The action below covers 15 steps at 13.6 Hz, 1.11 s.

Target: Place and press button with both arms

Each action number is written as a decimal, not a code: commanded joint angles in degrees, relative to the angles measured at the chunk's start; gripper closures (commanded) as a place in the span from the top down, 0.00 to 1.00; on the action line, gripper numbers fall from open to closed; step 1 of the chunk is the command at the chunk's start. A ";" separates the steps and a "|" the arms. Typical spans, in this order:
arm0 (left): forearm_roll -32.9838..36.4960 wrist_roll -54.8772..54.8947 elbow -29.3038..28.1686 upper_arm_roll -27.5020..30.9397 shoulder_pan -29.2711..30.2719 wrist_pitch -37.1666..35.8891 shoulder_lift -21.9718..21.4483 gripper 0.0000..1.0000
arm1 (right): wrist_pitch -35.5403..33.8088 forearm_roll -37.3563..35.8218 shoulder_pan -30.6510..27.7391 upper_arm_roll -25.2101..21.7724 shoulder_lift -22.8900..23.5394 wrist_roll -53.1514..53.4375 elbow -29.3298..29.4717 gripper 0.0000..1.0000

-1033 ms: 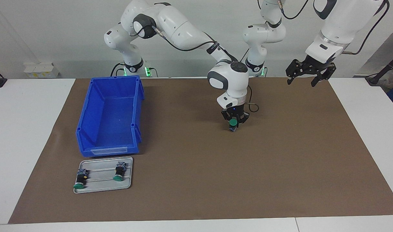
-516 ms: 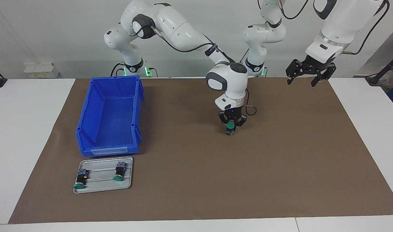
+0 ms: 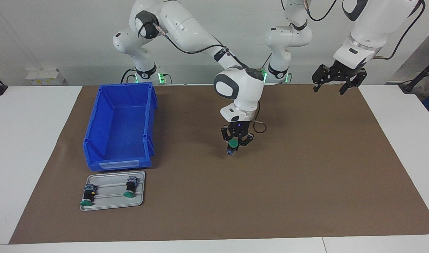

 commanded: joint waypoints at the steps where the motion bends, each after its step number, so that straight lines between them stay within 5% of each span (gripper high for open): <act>1: 0.89 0.04 -2.03 -0.23 0.53 0.64 -1.70 1.00 | -0.97 -0.16 -5.31 1.06 -9.02 -7.17 -6.49 0.00; 10: 0.89 -0.04 -2.03 -0.32 0.53 0.64 -1.70 1.00 | -0.97 6.40 -20.42 1.06 -31.96 -26.49 -30.22 0.00; 15: 0.89 -0.04 -2.03 -0.23 0.53 0.64 -1.70 1.00 | 0.25 11.53 -28.17 0.97 -37.78 -37.16 -38.31 0.00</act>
